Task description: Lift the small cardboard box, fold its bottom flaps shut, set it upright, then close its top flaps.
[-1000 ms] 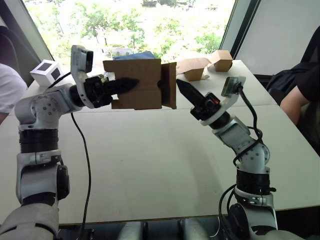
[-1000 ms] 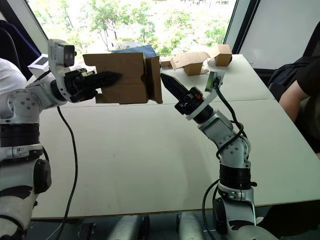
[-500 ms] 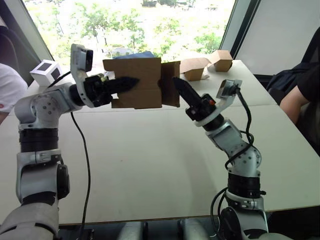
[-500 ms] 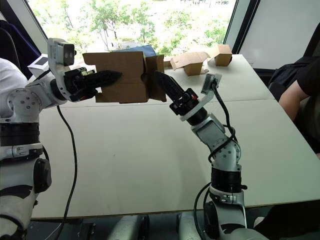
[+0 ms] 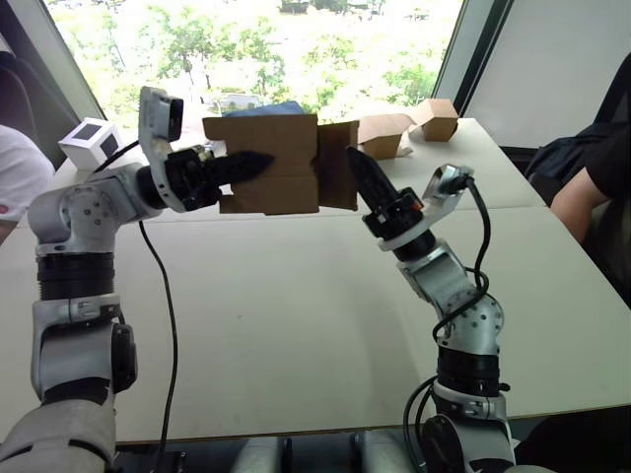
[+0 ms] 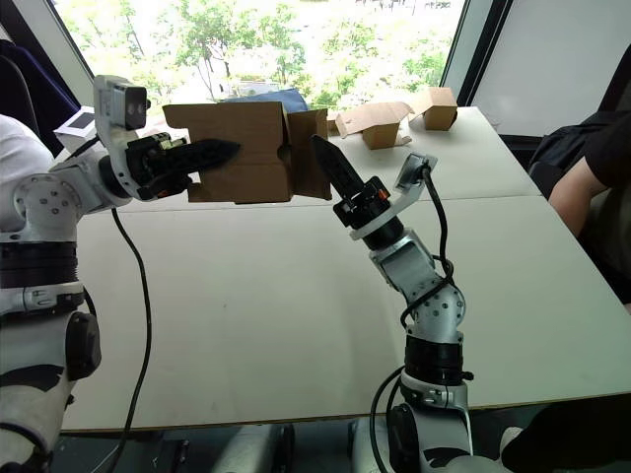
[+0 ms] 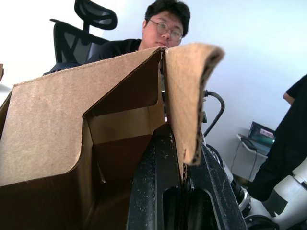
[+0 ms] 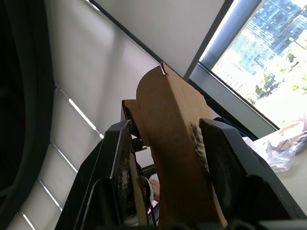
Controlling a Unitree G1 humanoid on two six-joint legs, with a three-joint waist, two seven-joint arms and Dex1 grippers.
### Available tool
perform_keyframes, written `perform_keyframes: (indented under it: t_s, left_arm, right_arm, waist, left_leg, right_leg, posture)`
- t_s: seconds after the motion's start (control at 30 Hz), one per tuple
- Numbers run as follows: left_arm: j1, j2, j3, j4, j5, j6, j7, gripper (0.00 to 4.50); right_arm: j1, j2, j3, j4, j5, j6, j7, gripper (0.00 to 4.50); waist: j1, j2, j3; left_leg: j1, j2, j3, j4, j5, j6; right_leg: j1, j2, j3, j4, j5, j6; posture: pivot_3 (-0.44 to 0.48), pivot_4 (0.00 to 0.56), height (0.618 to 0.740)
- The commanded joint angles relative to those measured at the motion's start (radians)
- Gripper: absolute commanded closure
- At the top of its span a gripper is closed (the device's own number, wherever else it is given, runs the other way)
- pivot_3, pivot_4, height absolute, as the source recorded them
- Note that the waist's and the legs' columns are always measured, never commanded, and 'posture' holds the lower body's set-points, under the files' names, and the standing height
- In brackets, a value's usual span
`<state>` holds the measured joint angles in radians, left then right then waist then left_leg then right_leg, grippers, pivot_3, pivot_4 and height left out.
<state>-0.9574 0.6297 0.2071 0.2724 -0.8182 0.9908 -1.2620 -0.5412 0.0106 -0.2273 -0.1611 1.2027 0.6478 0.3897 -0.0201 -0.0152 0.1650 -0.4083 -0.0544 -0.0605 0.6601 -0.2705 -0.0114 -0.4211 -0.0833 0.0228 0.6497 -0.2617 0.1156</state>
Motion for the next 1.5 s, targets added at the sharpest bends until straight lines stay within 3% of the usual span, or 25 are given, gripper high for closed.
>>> perform_keyframes:
  t_s: [0.03,0.1,0.63,0.73,0.83,1.2,1.37,1.5]
  left_arm:
    - [-0.027,0.018,0.013,-0.021,-0.017,-0.007,-0.001,4.5]
    - [-0.028,0.017,0.012,-0.019,-0.016,-0.008,-0.001,4.5]
    - [-0.027,0.01,0.007,-0.005,-0.006,-0.021,-0.004,4.5]
    - [-0.025,0.011,0.007,-0.004,-0.005,-0.023,-0.004,4.5]
    - [-0.024,0.011,0.007,-0.003,-0.005,-0.025,-0.005,4.5]
    - [-0.022,0.01,0.008,-0.007,-0.01,-0.028,-0.002,4.5]
    - [-0.023,0.009,0.008,-0.007,-0.01,-0.029,-0.003,4.5]
    - [-0.024,0.008,0.008,-0.007,-0.011,-0.028,-0.002,4.5]
  right_arm:
    - [-0.016,0.014,0.0,-0.008,0.022,-0.016,0.0,2.68]
    - [-0.018,0.018,-0.002,-0.006,0.026,-0.018,-0.001,3.24]
    - [0.009,0.035,0.04,-0.049,0.006,-0.029,0.029,3.24]
    - [0.013,0.032,0.047,-0.054,0.005,-0.032,0.042,2.53]
    - [0.014,0.03,0.037,-0.05,0.038,-0.021,0.044,1.41]
    - [0.016,0.043,0.005,-0.023,0.108,-0.027,-0.008,1.41]
    - [0.017,0.049,0.01,-0.016,0.101,-0.034,-0.02,2.79]
    - [0.018,0.061,0.022,-0.017,0.095,-0.037,-0.025,2.79]
  waist:
    - [0.0,0.0,0.0]
    - [0.0,0.0,0.0]
    - [0.0,0.0,0.0]
    - [0.0,0.0,0.0]
    - [-0.001,0.0,0.0]
    - [0.0,0.0,0.0]
    - [0.0,0.0,0.0]
    - [0.0,0.0,0.0]
  left_leg:
    - [0.0,0.0,0.0,0.0,0.0,0.0]
    - [0.0,0.0,0.0,0.0,0.0,0.0]
    - [0.0,0.0,0.0,-0.001,0.0,0.0]
    - [0.0,0.0,0.0,-0.001,0.0,0.0]
    - [0.0,0.0,0.0,-0.001,0.0,0.0]
    - [0.0,0.0,0.0,-0.001,0.0,0.0]
    - [0.0,0.0,0.0,-0.001,0.0,0.0]
    - [0.0,0.0,0.0,-0.001,0.0,0.0]
  right_leg:
    - [0.0,0.0,0.0,0.0,0.0,0.0]
    - [0.0,0.0,0.0,0.0,0.0,0.0]
    - [0.0,0.0,0.0,0.0,0.0,0.0]
    - [0.0,0.0,0.0,0.0,0.0,0.0]
    - [-0.001,0.0,0.0,0.0,0.0,0.0]
    - [-0.001,0.0,0.0,0.0,0.0,0.0]
    - [-0.001,0.0,0.0,0.0,0.0,0.0]
    - [-0.001,0.0,0.0,0.0,0.0,0.0]
  posture:
    - [0.0,0.15,0.74]
    - [0.0,0.15,0.74]
    - [0.0,0.15,0.74]
    - [0.0,0.15,0.74]
    - [0.0,0.15,0.74]
    - [0.0,0.15,0.74]
    - [0.0,0.15,0.74]
    - [0.0,0.15,0.74]
